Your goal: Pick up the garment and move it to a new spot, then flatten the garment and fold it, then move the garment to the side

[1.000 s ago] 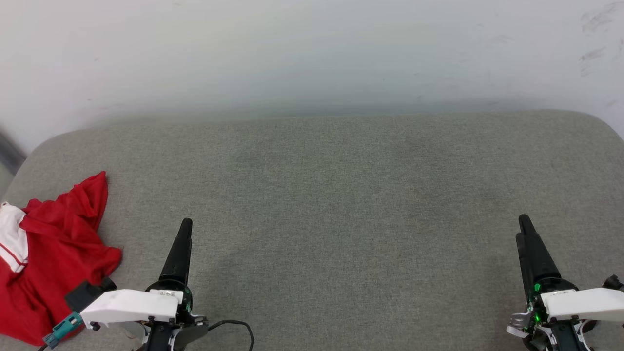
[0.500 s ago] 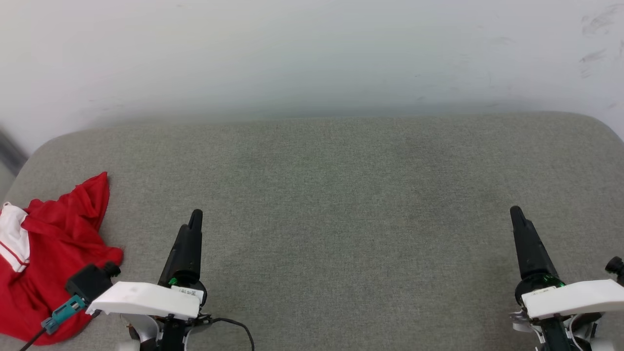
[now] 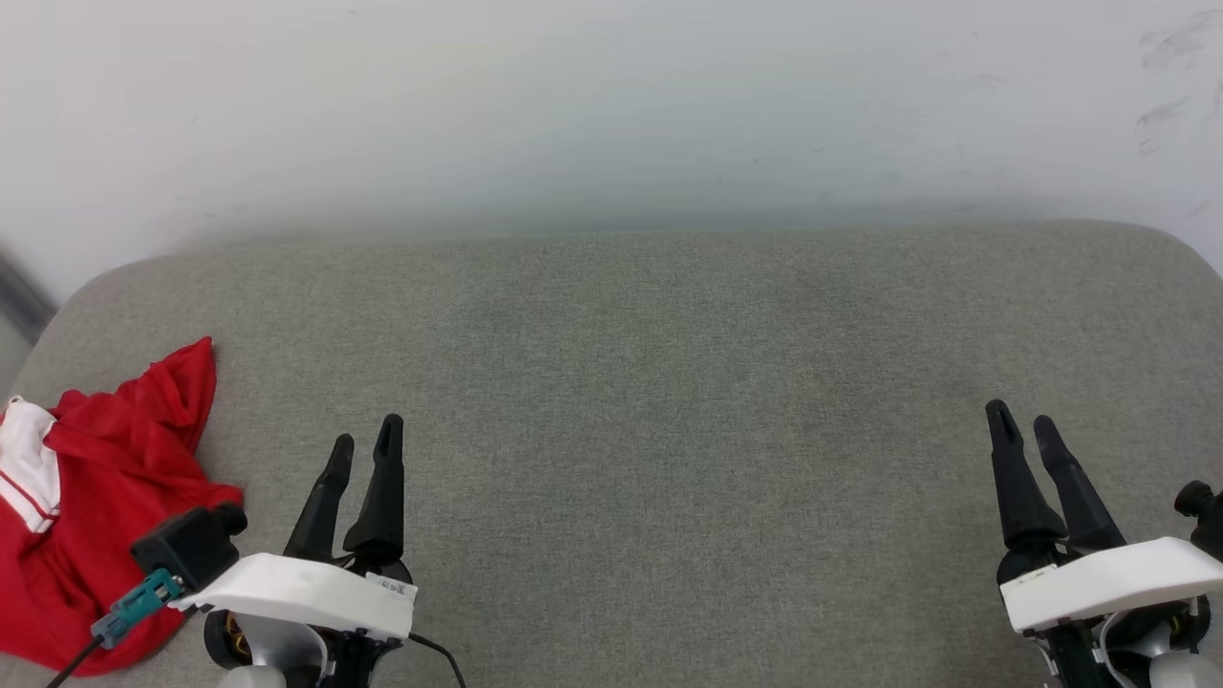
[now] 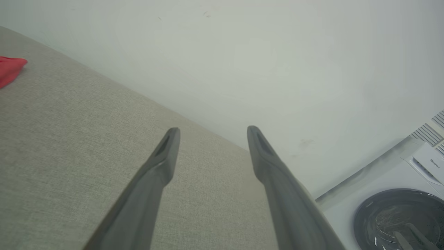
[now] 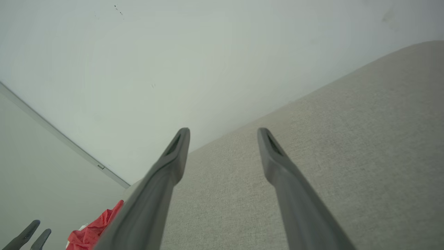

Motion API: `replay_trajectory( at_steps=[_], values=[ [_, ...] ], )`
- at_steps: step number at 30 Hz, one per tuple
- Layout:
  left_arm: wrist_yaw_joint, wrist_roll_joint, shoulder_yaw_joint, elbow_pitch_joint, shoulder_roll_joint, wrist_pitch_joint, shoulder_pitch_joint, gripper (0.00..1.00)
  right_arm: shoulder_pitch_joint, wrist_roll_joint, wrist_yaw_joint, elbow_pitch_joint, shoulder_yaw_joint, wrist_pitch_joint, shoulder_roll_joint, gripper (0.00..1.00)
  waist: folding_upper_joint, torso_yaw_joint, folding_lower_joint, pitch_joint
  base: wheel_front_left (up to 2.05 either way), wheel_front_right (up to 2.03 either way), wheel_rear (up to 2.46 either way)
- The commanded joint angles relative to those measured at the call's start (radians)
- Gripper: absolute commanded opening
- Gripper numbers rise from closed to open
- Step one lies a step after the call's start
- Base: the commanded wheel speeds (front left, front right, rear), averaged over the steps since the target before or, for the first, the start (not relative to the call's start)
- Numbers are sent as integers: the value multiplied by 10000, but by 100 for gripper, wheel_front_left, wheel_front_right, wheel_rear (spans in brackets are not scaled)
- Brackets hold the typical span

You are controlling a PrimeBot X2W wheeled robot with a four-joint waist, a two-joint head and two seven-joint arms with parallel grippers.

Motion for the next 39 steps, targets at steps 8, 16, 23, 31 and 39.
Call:
replay_trajectory(
  at_steps=[8,16,23,31,39],
  values=[
    [59,1590,-99,-134,184,-336,112,100,61,-1734,21,-381,-51,83,-179,100,0,-1,-1,-27,0,0,0],
    [80,2595,-217,-46,266,-555,198,100,130,-2814,21,-492,2,97,-267,100,0,19,-1,-60,0,0,0],
    [162,3440,-311,16,342,-735,231,100,234,-3724,22,-547,-39,40,-263,100,0,35,-1,-80,0,0,0],
    [398,4320,-350,212,444,-934,224,100,332,-4578,22,-605,-116,-12,-136,100,0,31,-1,-97,0,0,0],
    [582,5001,-412,399,440,-1106,228,100,421,-5341,22,-677,-150,-96,-55,100,0,31,-1,-123,0,0,0]
  ],
)
